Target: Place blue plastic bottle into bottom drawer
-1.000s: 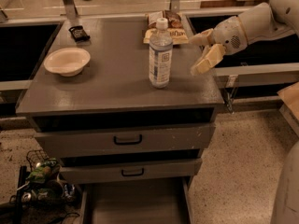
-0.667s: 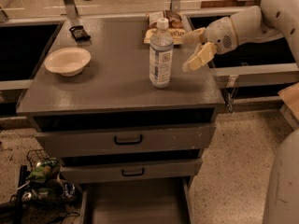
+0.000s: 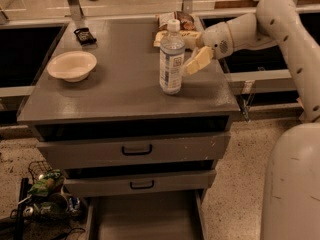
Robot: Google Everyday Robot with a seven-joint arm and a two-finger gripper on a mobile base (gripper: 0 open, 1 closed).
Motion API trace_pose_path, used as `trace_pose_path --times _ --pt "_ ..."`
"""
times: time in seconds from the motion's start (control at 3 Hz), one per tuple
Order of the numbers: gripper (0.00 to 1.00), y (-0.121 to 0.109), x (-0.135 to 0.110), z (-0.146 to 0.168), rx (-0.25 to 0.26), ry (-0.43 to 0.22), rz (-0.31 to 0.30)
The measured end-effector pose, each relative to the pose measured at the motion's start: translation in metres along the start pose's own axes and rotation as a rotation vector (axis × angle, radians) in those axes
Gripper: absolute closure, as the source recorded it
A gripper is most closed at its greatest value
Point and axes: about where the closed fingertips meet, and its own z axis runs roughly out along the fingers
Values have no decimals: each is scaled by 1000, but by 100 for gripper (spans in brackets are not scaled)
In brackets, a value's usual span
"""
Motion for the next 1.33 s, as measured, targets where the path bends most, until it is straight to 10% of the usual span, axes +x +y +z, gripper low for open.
trace_pose_path --times 1.33 --pt "0 14 3 22 -56 -40 25"
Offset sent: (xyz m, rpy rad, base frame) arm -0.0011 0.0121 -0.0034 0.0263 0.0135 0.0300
